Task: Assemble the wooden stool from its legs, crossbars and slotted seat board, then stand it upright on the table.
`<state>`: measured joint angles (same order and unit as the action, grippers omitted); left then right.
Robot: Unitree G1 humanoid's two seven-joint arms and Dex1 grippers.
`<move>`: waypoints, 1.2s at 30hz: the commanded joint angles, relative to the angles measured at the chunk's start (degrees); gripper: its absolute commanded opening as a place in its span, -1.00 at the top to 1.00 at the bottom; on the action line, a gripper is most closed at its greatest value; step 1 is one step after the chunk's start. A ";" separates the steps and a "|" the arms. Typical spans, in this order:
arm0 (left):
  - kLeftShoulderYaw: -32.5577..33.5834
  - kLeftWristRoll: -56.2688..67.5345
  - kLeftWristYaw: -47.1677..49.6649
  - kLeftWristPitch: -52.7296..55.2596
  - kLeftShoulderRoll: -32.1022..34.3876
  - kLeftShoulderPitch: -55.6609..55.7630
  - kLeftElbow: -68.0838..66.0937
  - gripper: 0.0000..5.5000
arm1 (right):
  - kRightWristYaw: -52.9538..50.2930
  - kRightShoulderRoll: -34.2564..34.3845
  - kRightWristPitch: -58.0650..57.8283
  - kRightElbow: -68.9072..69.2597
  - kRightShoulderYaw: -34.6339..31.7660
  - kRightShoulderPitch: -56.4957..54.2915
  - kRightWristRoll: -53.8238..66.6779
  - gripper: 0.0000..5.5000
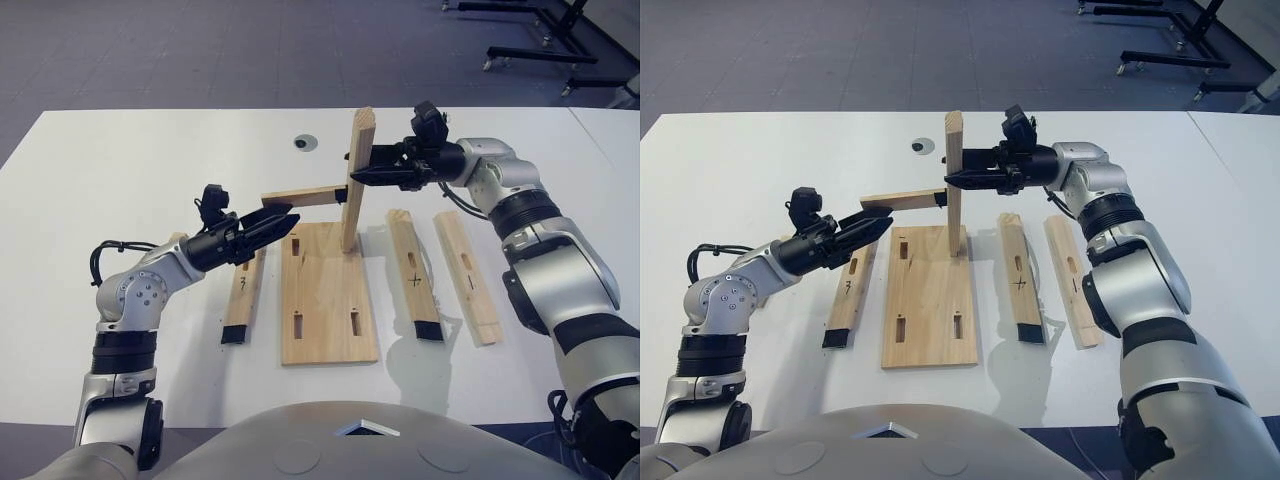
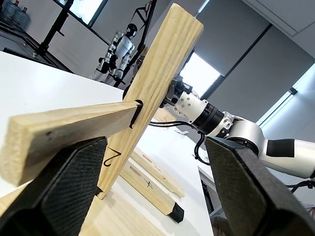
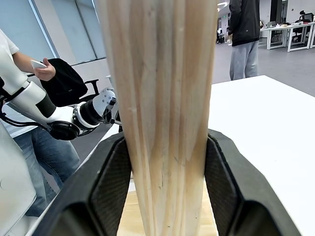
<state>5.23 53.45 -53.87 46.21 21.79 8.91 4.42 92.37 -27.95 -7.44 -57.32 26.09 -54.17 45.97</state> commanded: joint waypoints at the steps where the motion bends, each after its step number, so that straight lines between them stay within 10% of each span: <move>1: -0.05 -0.26 0.22 0.63 0.42 -0.08 0.61 -0.31 | 0.13 1.65 -0.10 -3.01 3.15 5.07 -7.27 0.25; 36: -0.18 0.02 1.10 0.38 -0.80 -1.84 1.96 -0.31 | 0.12 -1.38 7.40 -0.67 4.95 7.57 -9.38 0.25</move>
<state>4.89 53.64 -53.63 46.39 21.12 7.40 5.72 92.56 -30.39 -1.78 -54.73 27.04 -49.13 47.14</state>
